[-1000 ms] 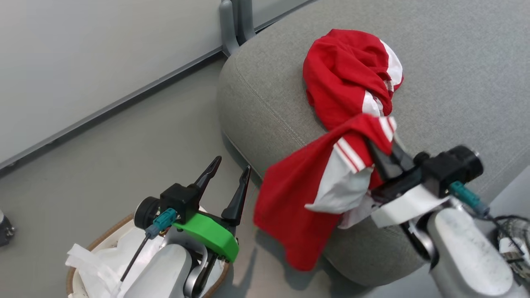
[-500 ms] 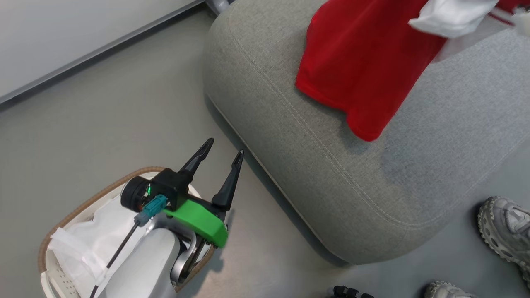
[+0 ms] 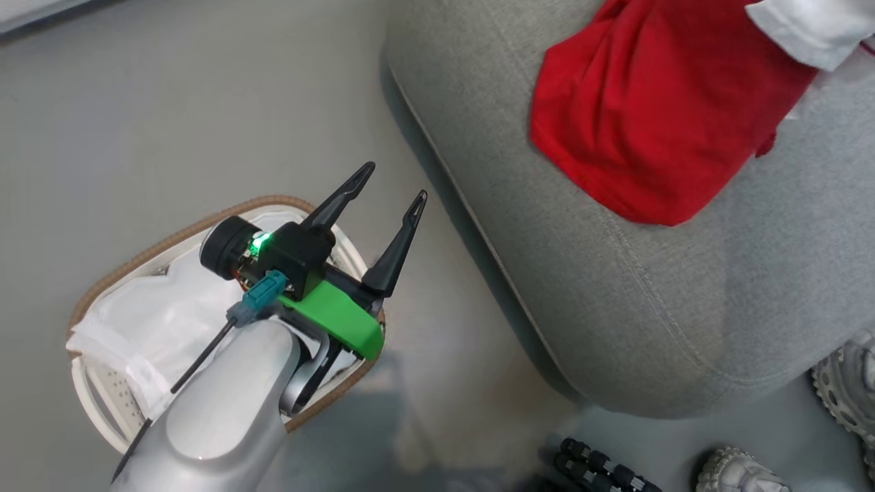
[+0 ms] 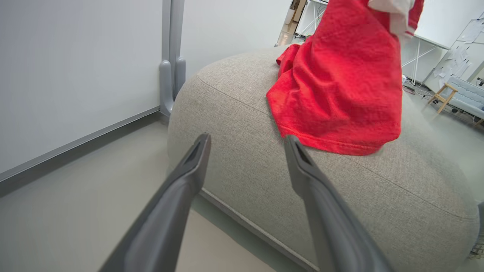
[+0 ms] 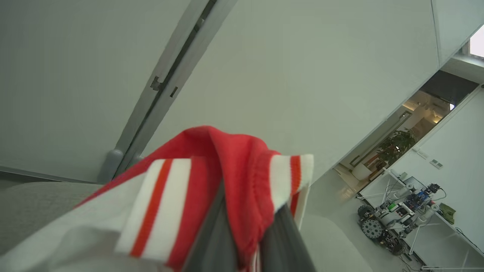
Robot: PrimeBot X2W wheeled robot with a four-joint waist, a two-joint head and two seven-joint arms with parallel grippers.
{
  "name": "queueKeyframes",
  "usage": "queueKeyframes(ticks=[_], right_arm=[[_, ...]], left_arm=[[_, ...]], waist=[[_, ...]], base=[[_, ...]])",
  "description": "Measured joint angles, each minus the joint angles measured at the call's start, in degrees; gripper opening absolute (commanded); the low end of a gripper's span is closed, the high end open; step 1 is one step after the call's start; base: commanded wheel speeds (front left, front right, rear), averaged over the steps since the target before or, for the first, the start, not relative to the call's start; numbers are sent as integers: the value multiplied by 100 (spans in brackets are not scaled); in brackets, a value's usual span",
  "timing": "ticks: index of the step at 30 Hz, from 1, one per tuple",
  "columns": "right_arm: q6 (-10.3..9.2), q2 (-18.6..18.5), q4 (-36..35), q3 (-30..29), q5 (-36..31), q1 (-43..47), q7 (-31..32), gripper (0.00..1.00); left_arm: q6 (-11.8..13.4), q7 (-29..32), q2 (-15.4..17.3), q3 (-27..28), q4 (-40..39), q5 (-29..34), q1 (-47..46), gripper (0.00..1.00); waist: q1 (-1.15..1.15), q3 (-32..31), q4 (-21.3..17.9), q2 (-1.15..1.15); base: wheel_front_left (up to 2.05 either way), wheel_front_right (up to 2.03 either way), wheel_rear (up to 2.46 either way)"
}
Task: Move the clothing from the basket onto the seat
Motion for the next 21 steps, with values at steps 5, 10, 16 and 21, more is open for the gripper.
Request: queueKeyframes(ticks=[5,10,16,21], right_arm=[[0,521,482,-522,-187,602,0,0],[0,936,727,-989,-258,1184,0,8],[0,1281,597,-1367,-286,1833,0,100],[0,1393,320,-1425,-242,2362,0,100]], left_arm=[[0,0,66,-97,-82,-16,-210,100],[0,0,70,-115,-47,-44,-264,100],[1,0,16,-84,80,-96,-239,100],[1,0,-94,-10,166,-131,-57,100]], waist=[[0,367,251,0],[0,605,446,0],[0,559,527,0],[0,302,485,0]], base=[[0,0,0],[0,0,0],[0,0,0],[0,0,0]])
